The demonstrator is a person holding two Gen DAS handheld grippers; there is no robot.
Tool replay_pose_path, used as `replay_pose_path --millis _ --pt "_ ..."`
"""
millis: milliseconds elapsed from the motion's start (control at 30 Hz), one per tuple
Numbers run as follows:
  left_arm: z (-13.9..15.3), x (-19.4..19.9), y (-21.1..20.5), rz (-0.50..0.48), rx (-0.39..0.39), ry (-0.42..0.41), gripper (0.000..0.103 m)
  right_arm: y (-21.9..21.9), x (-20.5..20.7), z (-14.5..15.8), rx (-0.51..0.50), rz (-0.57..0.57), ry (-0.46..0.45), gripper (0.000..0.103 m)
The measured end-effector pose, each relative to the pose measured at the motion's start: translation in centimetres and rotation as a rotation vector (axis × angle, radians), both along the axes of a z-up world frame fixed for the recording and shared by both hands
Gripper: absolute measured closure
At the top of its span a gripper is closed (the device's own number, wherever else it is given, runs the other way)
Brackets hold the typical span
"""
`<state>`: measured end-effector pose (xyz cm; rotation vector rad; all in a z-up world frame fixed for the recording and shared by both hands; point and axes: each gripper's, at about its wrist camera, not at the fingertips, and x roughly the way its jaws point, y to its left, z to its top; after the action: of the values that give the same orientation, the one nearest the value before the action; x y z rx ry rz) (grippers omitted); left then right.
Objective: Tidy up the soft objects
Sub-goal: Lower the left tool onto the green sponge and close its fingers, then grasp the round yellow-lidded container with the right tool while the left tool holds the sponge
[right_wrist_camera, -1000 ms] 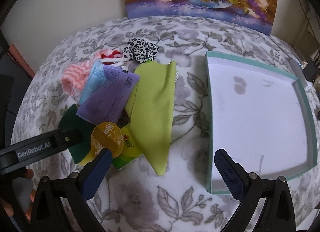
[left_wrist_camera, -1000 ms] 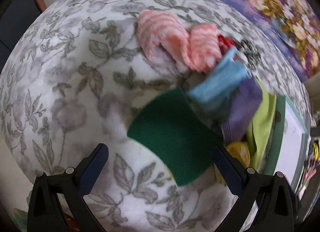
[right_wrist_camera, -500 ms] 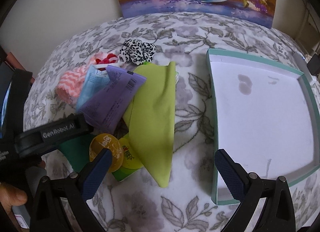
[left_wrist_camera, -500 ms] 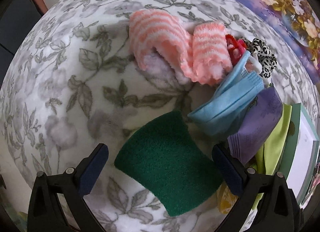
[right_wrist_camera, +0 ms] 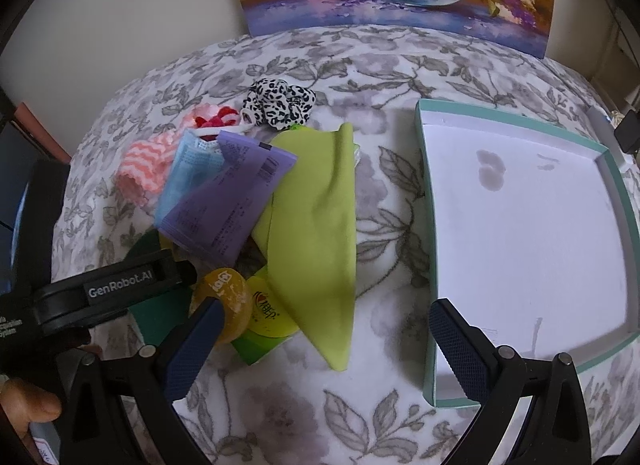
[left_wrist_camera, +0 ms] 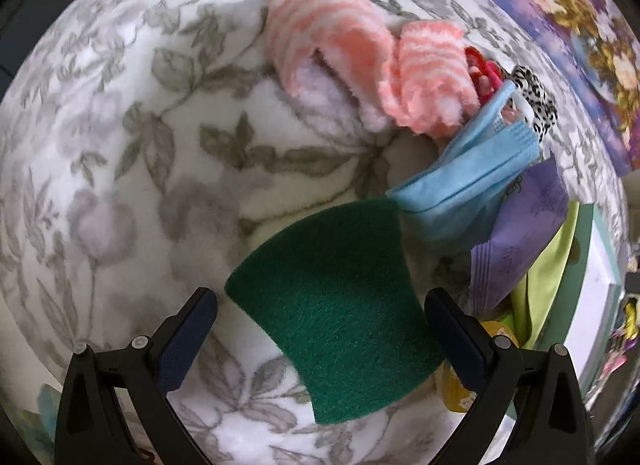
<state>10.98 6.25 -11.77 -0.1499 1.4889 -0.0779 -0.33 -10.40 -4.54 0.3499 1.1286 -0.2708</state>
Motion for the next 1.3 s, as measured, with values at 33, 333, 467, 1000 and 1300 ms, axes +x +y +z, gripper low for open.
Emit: replay_pose_path --millis 33,333,467,1000,1300 --pt "-0.1 -0.1 0.1 -0.001 -0.005 -0.001 0.000 0.0 0.0 -0.1 0.000 -0.003 0.003 0.000" --pt "0.7 -0.5 -0.7 -0.044 -0.052 -0.013 0.022 0.3 0.1 -0.2 -0.007 0.014 0.009 0.000" --pt "1.5 -0.7 -1.2 -0.050 -0.064 -0.012 0.027 0.4 0.2 -0.2 -0.007 0.015 0.013 0.000" --pt "2.5 -1.2 1.9 0.018 -0.033 -0.016 0.030 2.7 0.9 -0.3 -0.001 0.097 0.002 0.006" --pt "3.2 -1.0 3.4 0.063 -0.024 -0.036 0.030 5.3 1.9 -1.1 -0.012 0.152 0.010 0.012"
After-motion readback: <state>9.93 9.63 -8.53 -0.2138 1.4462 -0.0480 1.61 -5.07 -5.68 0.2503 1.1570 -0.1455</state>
